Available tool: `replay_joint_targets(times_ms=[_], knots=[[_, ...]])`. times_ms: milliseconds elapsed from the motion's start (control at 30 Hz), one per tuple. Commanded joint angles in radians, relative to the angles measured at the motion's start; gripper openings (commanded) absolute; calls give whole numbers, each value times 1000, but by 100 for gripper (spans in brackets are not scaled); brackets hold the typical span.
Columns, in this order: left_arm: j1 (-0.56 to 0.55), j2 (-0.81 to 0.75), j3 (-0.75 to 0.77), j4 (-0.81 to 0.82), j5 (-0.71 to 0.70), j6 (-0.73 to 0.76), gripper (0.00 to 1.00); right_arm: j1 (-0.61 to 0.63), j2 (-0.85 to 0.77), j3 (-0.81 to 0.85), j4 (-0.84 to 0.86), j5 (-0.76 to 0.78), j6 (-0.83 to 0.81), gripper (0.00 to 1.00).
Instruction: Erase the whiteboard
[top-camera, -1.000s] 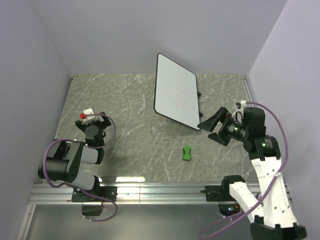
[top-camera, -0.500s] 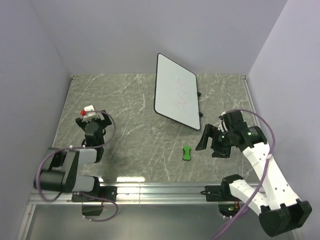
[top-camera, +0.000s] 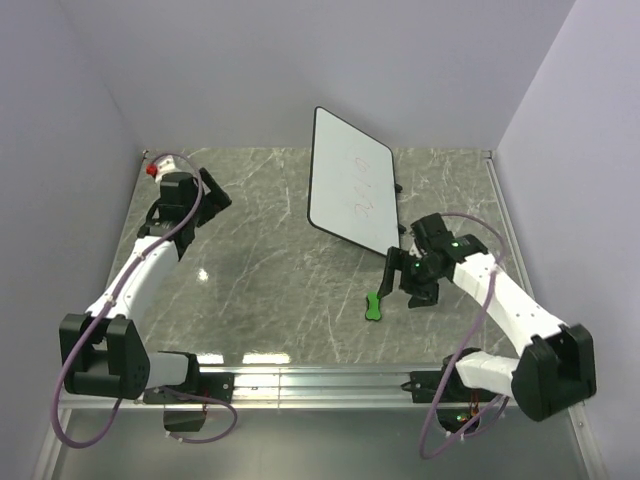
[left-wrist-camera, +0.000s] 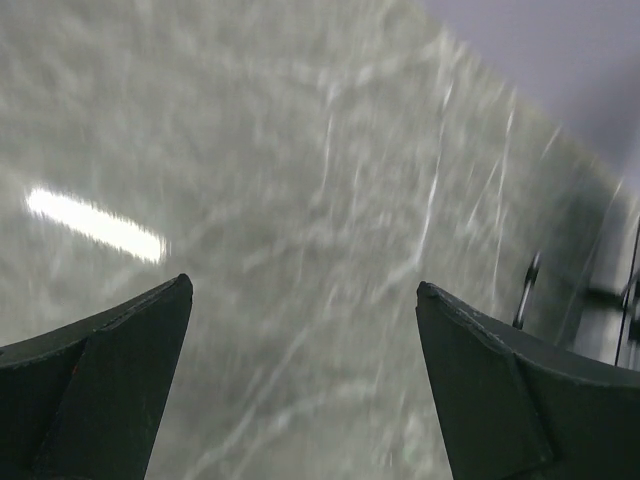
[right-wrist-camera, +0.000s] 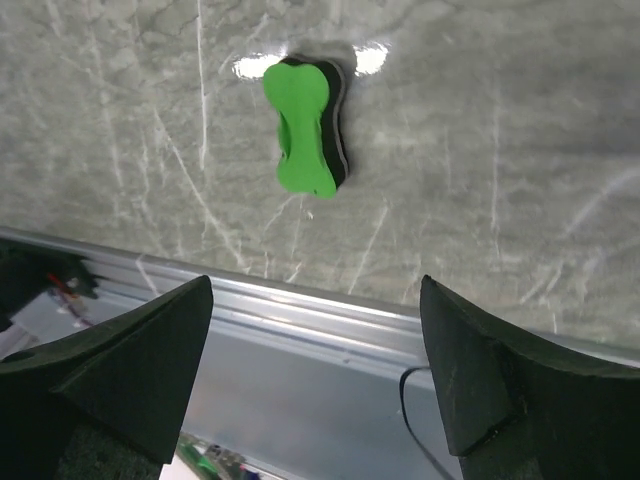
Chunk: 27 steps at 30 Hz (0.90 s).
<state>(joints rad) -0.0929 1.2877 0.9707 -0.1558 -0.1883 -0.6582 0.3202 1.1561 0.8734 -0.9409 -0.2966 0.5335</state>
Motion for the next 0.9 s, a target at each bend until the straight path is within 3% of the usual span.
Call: replay_joint_targets(times_ms=[0, 233, 367, 567, 867], knots=[[-4, -43, 39, -207, 142, -58, 99, 69, 71, 10, 105, 68, -4, 89], [-5, -154, 33, -343, 179, -37, 99, 175, 186, 1, 197, 119, 25, 85], [-5, -258, -23, -364, 208, -60, 99, 201, 286, 32, 211, 183, 20, 83], [-5, -297, -33, -433, 191, -32, 97, 223, 366, 39, 235, 215, 26, 82], [-5, -344, -75, -444, 193, -20, 97, 270, 438, 71, 245, 223, 28, 65]])
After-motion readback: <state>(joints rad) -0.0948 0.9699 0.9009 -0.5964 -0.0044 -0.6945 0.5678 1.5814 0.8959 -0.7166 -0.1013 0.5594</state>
